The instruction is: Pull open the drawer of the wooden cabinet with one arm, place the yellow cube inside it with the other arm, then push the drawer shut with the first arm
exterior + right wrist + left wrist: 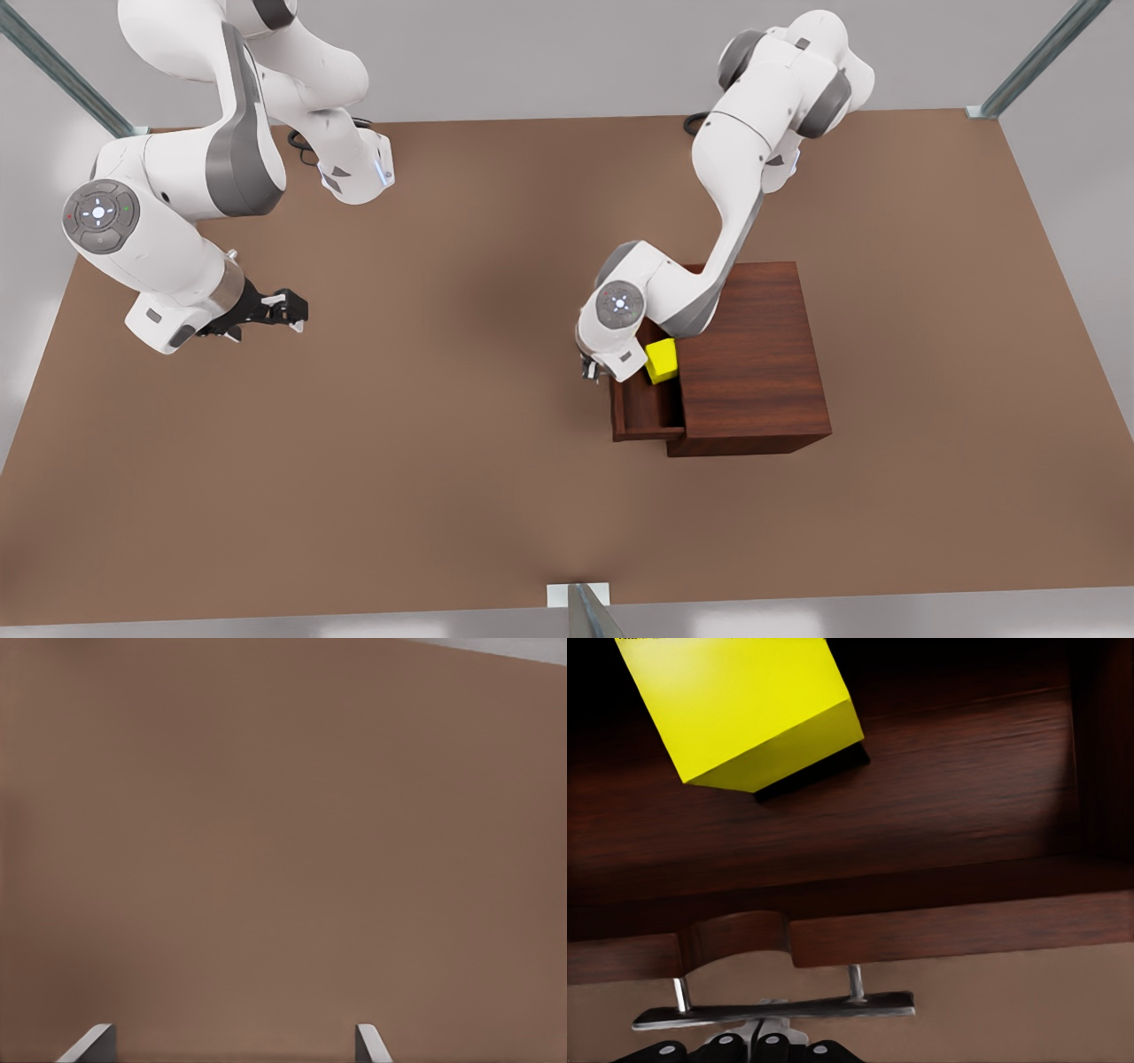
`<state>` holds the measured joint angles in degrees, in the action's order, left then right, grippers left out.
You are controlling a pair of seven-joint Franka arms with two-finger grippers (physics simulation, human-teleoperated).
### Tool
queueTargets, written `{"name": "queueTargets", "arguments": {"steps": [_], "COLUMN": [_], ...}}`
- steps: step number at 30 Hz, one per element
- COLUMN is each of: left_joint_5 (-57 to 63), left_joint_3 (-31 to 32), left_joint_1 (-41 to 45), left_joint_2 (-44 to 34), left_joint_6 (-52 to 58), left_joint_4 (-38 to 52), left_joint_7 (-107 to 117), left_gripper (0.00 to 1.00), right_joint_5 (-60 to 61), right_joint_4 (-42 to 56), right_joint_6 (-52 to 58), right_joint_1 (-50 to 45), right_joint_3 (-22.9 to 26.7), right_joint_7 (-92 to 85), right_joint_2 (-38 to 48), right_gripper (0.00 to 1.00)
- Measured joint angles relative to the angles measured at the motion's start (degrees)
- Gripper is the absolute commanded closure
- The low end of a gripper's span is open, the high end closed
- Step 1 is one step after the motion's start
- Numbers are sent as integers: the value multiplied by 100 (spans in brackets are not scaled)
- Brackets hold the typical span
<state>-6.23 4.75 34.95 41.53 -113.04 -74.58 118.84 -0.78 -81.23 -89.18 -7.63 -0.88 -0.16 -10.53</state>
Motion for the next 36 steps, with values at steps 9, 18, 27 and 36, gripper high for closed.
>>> {"name": "queueTargets", "arguments": {"steps": [9, 18, 27, 36], "left_joint_5": [12, 25, 48, -126], "left_joint_3": [-27, -71, -71, 406], "left_joint_1": [-372, -690, -790, -664], "left_joint_2": [-185, -237, -239, -483], "left_joint_6": [664, 1134, 1351, 1449], "left_joint_4": [-128, -147, -147, 592], "left_joint_7": [-553, -1238, -1756, -1934], "left_gripper": [79, 79, 79, 0], "right_joint_5": [-45, -49, -45, -41], "right_joint_4": [202, 192, 201, 193], "right_joint_6": [3, 5, 4, 4], "right_joint_1": [13, 16, 14, 16], "right_joint_3": [25, 26, 26, 26], "right_joint_7": [-152, -234, -302, -327], "right_joint_2": [-16, -17, -17, -17], "right_gripper": [0, 0, 0, 0]}}
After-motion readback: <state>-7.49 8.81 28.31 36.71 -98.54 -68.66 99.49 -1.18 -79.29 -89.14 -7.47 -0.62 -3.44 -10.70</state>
